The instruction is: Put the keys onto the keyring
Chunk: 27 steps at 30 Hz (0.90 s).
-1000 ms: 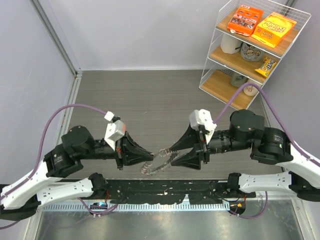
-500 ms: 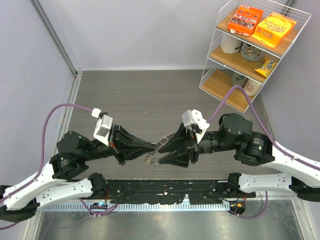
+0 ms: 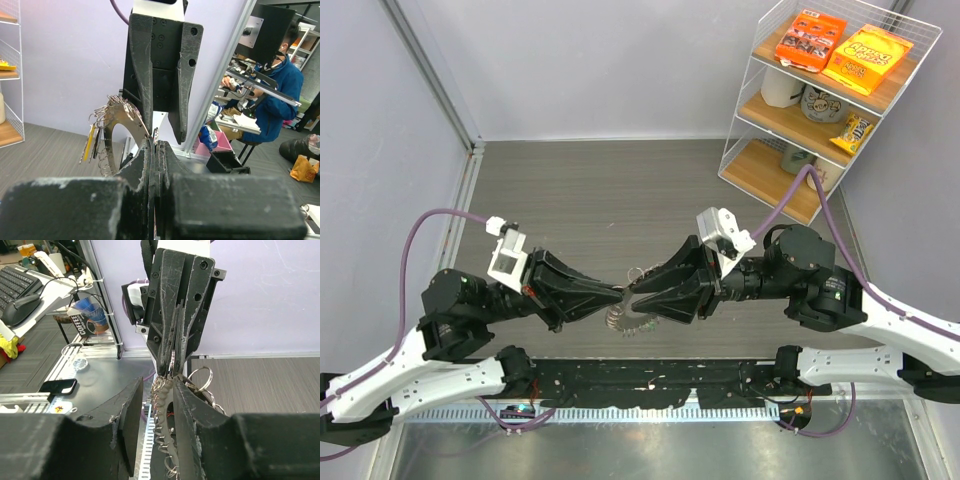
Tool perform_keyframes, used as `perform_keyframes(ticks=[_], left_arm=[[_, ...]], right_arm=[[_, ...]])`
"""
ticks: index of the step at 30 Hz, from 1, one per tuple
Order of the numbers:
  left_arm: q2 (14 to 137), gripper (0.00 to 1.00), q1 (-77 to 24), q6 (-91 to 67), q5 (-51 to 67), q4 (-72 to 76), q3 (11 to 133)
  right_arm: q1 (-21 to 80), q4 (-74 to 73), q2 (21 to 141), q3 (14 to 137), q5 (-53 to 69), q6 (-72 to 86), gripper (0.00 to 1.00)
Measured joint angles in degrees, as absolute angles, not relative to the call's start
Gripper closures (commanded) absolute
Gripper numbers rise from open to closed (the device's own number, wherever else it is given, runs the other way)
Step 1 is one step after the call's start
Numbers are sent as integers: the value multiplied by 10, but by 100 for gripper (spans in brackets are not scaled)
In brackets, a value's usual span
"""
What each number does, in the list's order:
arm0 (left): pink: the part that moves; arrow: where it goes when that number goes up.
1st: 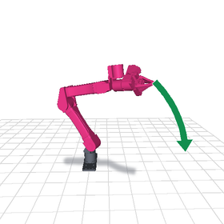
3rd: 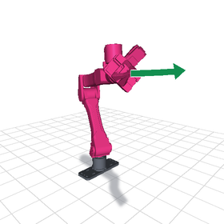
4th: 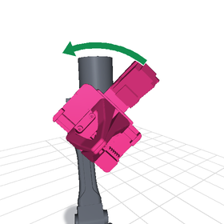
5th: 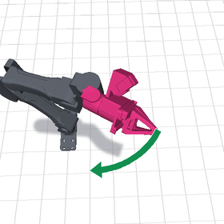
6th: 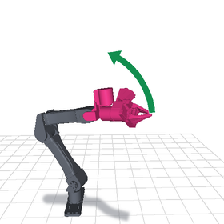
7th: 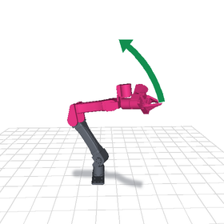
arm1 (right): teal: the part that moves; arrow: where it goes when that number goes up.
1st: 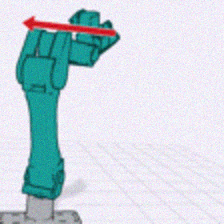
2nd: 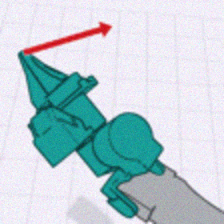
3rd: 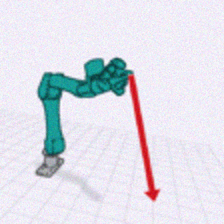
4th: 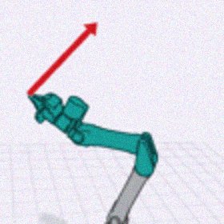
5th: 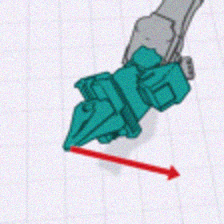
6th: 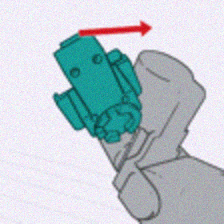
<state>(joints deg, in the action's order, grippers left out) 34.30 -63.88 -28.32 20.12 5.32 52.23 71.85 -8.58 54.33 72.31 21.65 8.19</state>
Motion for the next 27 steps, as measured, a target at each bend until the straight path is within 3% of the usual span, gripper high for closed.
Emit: perform_keyframes(ticks=[27], left_arm=[[347, 100, -636, -300, 213, 85, 521]], right_arm=[[723, -56, 555, 724, 211, 93, 59]])
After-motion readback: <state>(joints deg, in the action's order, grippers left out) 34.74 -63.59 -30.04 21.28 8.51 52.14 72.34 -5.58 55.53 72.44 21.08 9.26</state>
